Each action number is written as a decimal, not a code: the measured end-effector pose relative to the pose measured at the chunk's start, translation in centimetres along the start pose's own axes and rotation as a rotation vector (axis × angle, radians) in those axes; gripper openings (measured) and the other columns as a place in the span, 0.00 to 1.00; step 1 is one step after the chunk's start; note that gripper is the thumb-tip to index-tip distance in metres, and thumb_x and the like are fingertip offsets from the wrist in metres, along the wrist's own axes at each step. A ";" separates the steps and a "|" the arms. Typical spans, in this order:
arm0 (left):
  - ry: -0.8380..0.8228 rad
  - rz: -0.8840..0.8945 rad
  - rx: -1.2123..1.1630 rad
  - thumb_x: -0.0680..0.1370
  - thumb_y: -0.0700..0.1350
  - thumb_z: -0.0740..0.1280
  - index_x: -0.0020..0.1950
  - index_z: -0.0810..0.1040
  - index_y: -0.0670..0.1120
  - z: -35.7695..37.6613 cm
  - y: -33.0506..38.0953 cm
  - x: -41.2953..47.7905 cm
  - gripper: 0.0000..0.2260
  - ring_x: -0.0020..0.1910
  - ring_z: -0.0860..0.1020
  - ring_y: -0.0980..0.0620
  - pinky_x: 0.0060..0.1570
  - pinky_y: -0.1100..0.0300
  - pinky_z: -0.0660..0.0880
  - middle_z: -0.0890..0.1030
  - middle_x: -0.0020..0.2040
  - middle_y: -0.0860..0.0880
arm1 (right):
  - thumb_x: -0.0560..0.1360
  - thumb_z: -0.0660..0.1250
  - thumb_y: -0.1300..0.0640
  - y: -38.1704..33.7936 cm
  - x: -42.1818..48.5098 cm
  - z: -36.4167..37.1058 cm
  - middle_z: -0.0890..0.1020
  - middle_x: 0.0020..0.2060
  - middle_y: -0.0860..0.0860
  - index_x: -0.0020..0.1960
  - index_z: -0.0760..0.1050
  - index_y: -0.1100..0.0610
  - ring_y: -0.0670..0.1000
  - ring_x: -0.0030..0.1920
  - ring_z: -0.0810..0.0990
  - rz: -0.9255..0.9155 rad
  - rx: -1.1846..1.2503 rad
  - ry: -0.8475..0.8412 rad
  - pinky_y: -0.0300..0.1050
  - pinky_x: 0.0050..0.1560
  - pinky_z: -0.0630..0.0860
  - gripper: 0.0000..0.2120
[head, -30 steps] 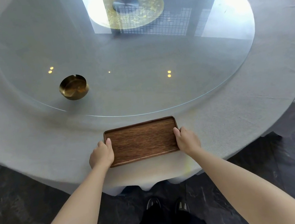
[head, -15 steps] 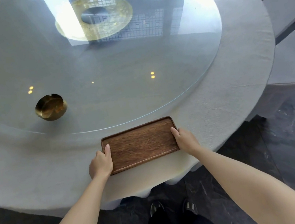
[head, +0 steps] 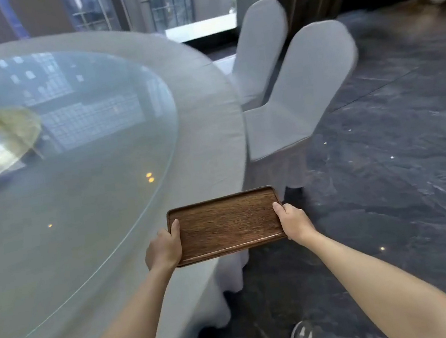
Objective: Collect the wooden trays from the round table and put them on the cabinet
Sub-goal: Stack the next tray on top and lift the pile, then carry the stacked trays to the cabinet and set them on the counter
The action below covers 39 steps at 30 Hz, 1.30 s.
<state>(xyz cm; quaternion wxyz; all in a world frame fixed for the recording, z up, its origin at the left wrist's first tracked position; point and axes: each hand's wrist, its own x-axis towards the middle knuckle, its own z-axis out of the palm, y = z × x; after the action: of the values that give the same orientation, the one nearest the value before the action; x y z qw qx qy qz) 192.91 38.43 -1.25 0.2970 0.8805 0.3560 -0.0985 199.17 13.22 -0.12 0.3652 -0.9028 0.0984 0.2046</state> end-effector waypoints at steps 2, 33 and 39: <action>-0.011 0.068 0.004 0.80 0.58 0.49 0.58 0.75 0.36 2.5 6.6 0.2 0.28 0.58 0.76 0.36 0.55 0.48 0.72 0.78 0.58 0.34 | 0.79 0.49 0.42 2.3 2.5 -5.2 0.78 0.46 0.57 0.33 0.65 0.51 0.59 0.48 0.77 0.031 0.028 0.080 0.57 0.55 0.76 0.20; -0.200 0.789 0.090 0.81 0.56 0.50 0.58 0.75 0.36 31.5 98.0 13.6 0.26 0.60 0.75 0.39 0.59 0.51 0.70 0.78 0.60 0.36 | 0.80 0.50 0.46 19.3 49.5 -71.2 0.75 0.62 0.67 0.59 0.73 0.69 0.64 0.63 0.73 0.322 0.240 0.690 0.52 0.61 0.68 0.27; -0.189 0.753 0.099 0.80 0.56 0.50 0.57 0.76 0.36 37.3 111.0 19.4 0.26 0.59 0.75 0.39 0.58 0.51 0.71 0.78 0.59 0.36 | 0.81 0.49 0.47 20.8 62.7 -80.0 0.75 0.63 0.67 0.60 0.73 0.69 0.64 0.64 0.72 0.332 0.216 0.639 0.51 0.61 0.68 0.27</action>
<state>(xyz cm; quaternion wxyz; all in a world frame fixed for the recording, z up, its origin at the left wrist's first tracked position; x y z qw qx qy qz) 284.49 -35.98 11.54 0.3010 0.9499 -0.0260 -0.0802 272.38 -59.33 11.32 0.3713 -0.8491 0.3733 -0.0426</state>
